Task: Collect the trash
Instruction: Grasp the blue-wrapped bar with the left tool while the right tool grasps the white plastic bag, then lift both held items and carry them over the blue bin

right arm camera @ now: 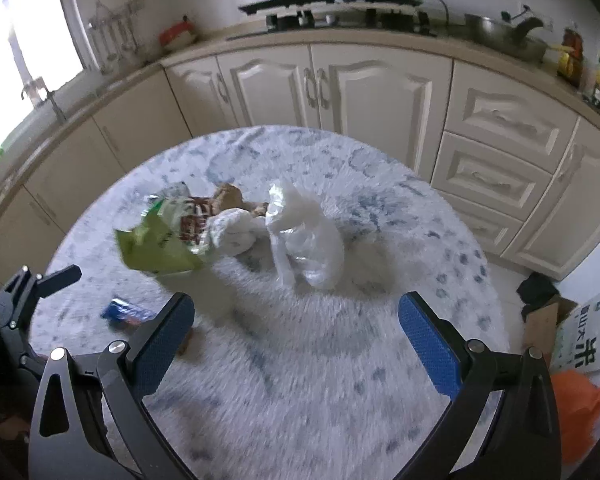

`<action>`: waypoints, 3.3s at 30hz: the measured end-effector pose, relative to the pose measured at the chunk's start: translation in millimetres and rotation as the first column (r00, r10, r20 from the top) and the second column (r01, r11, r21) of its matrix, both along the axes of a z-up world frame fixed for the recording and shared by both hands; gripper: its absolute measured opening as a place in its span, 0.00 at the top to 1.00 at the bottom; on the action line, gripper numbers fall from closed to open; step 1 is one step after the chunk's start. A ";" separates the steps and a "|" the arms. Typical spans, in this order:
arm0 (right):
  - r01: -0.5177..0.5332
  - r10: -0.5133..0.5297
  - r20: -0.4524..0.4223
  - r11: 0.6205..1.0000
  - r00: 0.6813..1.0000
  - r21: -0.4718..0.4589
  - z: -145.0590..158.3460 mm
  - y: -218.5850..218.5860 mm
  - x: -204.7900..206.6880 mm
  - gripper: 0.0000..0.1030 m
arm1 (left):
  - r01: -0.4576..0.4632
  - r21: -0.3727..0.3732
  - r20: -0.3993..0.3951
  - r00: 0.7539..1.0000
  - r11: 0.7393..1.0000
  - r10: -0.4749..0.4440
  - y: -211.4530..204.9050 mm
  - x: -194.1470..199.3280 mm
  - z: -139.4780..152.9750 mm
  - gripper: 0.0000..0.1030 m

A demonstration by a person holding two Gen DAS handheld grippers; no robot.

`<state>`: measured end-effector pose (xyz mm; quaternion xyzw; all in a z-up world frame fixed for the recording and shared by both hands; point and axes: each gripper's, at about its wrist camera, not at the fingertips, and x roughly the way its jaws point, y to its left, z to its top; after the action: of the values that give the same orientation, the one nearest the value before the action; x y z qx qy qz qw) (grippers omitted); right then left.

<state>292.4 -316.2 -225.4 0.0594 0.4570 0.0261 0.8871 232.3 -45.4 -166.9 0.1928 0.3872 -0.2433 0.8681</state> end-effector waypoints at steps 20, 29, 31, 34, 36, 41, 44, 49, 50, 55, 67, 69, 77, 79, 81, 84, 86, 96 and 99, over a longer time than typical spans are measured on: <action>-0.057 0.056 -0.010 0.997 0.998 -0.052 -40.1 1.5 57.2 0.53 | -0.024 -0.157 -0.152 0.988 0.987 0.000 -34.3 42.8 -22.8 0.86; -0.042 0.041 0.023 0.998 0.999 0.046 -28.1 -17.1 12.3 0.56 | -0.147 -0.214 -0.198 0.975 0.966 0.105 -33.9 31.4 -21.7 0.86; -0.032 0.031 0.029 0.998 0.999 0.062 -23.4 -22.3 -2.0 0.56 | -0.172 -0.229 -0.207 0.970 0.958 0.125 -32.6 25.1 -19.9 0.86; -0.019 0.016 0.036 0.996 0.999 0.084 -17.5 -29.2 -19.0 0.56 | -0.196 -0.233 -0.206 0.967 0.952 0.149 -32.9 15.4 -16.6 0.86; -0.010 0.006 0.042 0.996 0.999 0.093 -13.2 -33.6 -29.6 0.56 | -0.210 -0.237 -0.201 0.966 0.949 0.164 -33.0 11.1 -13.9 0.86; 0.002 -0.010 0.072 0.994 0.997 0.108 2.7 -43.7 -52.5 0.56 | -0.208 -0.245 -0.144 0.974 0.947 0.176 -34.8 -13.3 10.1 0.86; 0.009 -0.020 0.100 0.994 0.995 0.110 14.2 -50.1 -65.0 0.56 | -0.201 -0.250 -0.106 0.978 0.947 0.180 -40.0 -25.7 24.0 0.86; 0.023 -0.040 0.144 0.993 0.989 0.116 34.6 -62.5 -82.1 0.56 | -0.179 -0.271 -0.069 0.984 0.946 0.167 -46.0 -40.4 43.1 0.86; 0.027 -0.045 0.155 0.993 0.987 0.116 39.6 -65.8 -86.3 0.56 | -0.174 -0.276 -0.064 0.985 0.945 0.162 -47.9 -42.4 46.7 0.86; 0.059 -0.083 0.201 0.991 0.976 0.122 59.7 -84.6 -104.0 0.56 | -0.132 -0.301 -0.035 0.991 0.944 0.128 -53.0 -46.8 68.4 0.86; 0.193 -0.221 0.274 0.973 0.936 0.127 93.0 -148.0 -156.2 0.56 | -0.028 -0.355 0.049 0.998 0.934 0.049 -98.9 -58.8 103.8 0.86; 0.229 -0.257 0.283 0.965 0.924 0.127 97.5 -162.4 -167.5 0.56 | -0.007 -0.364 0.059 0.998 0.931 0.031 -109.9 -60.0 108.2 0.86; 0.364 -0.389 0.298 0.921 0.872 0.139 106.6 -215.9 -207.3 0.56 | 0.089 -0.404 0.085 0.995 0.910 -0.060 -164.4 -61.8 114.6 0.86; 0.399 -0.423 0.298 0.906 0.855 0.143 106.3 -230.0 -217.2 0.56 | 0.110 -0.411 0.085 0.993 0.905 -0.082 -177.8 -58.8 113.0 0.86; 0.425 -0.449 0.294 0.894 0.844 0.146 104.4 -243.5 -224.7 0.56 | 0.135 -0.416 0.085 0.990 0.899 -0.109 -193.6 -56.4 110.9 0.86; 0.462 -0.484 0.282 0.875 0.828 0.147 99.5 -260.4 -234.3 0.56 | 0.166 -0.421 0.075 0.986 0.892 -0.148 -217.9 -50.9 104.8 0.86; 0.485 -0.507 0.271 0.862 0.818 0.148 94.2 -271.5 -239.3 0.56 | 0.185 -0.422 0.066 0.983 0.887 -0.173 -234.1 -45.8 100.2 0.86; 0.572 -0.595 0.135 0.801 0.792 0.174 29.9 -325.5 -243.1 0.56 | 0.245 -0.382 -0.084 0.951 0.891 -0.297 -337.2 0.1 50.5 0.86; 0.588 -0.608 0.078 0.787 0.790 0.185 3.1 -338.1 -237.2 0.56 | 0.239 -0.348 -0.153 0.940 0.907 -0.306 -366.3 19.2 25.5 0.86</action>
<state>55.2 -654.3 -222.2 0.2665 0.3509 -0.2181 0.8708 251.6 -411.7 -141.4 0.0740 0.3979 -0.4412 0.8010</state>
